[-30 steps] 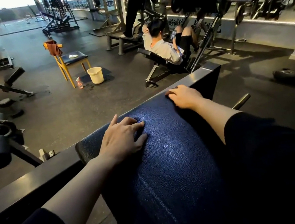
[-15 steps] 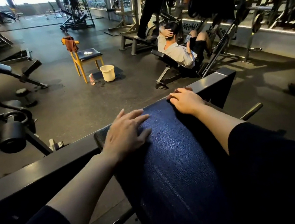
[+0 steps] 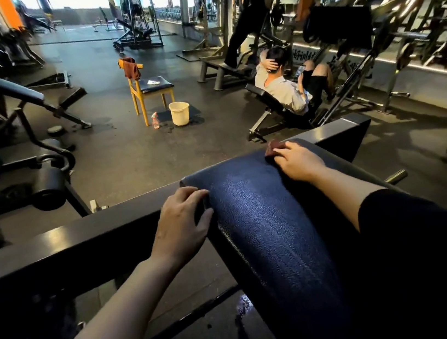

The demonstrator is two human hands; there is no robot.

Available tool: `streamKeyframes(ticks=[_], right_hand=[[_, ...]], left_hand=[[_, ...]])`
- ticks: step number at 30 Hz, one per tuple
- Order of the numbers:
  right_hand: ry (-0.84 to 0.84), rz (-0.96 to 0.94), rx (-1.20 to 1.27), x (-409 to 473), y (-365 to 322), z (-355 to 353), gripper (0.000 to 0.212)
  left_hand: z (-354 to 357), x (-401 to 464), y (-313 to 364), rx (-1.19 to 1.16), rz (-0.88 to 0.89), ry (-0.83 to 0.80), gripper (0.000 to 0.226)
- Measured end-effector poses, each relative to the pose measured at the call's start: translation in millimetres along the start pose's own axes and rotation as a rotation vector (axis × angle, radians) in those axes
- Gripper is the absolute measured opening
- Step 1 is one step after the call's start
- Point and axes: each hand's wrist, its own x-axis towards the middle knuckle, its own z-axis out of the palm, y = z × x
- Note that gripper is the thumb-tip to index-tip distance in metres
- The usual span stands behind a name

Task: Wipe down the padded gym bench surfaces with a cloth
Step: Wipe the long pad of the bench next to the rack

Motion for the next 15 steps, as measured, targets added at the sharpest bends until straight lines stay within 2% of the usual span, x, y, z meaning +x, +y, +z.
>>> streamKeyframes(ticks=[2, 6, 9, 11, 15], right_hand=[[-0.029, -0.028, -0.007, -6, -17, 2, 0.039], [-0.096, -0.351, 0.057, -58, -106, 14, 0.040], [-0.103, -0.428, 0.079, -92, -105, 12, 0.041], [-0.073, -0.346, 0.094, -94, -75, 8, 0.039], [0.021, 0.014, 0.036, -91, -25, -5, 0.038]], left_hand=[[-3, -9, 0, -0.021, -0.020, 0.001, 0.047], [-2, -20, 3, -0.047, -0.061, 0.023, 0.042], [3, -27, 7, -0.086, -0.051, 0.042, 0.040], [7, -34, 9, -0.119, -0.024, 0.040, 0.038], [13, -49, 14, -0.176, 0.019, 0.038, 0.046]])
